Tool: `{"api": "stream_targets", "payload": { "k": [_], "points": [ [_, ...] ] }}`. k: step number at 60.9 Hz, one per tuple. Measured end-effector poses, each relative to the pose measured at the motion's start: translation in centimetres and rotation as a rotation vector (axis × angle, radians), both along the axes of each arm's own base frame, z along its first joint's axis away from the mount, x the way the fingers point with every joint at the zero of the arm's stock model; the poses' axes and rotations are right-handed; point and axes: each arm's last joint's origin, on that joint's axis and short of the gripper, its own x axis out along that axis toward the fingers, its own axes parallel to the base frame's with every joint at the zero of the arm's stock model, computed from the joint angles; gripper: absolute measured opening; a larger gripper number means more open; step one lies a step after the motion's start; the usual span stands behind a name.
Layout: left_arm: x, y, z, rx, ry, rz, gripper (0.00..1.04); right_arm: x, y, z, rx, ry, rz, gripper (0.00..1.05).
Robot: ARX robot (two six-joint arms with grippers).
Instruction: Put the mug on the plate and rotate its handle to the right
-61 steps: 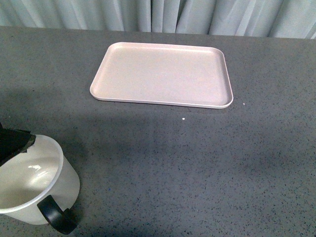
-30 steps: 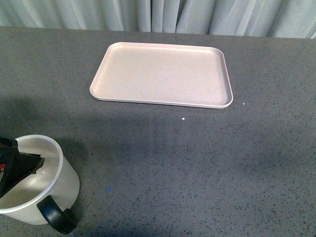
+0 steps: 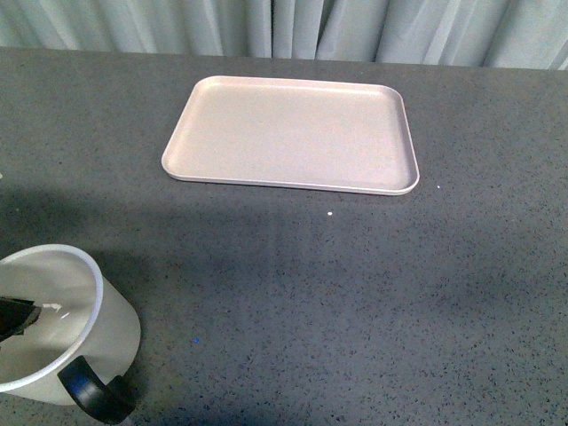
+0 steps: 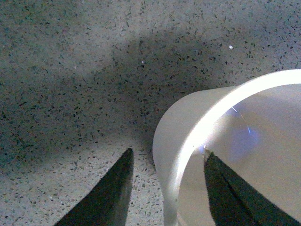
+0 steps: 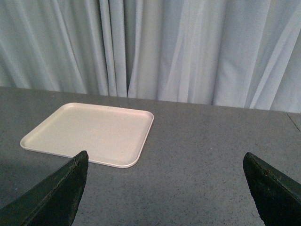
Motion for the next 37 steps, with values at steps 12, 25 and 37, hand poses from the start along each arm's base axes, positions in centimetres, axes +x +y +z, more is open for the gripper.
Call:
{"api": "stream_targets", "payload": {
  "k": [12,25,37],
  "points": [
    [0.4,-0.7,2.4,-0.010,0.003,0.017,0.02,0.0,0.0,0.0,0.000,0.000,0.000,0.96],
    [3.7,-3.0,6.2,-0.038,-0.051,0.054,0.02,0.0,0.0,0.0,0.000,0.000,0.000,0.96],
    [8.3,-6.5,7.8,-0.042,-0.058,0.131,0.02,0.0,0.0,0.0,0.000,0.000,0.000,0.96]
  ]
}}
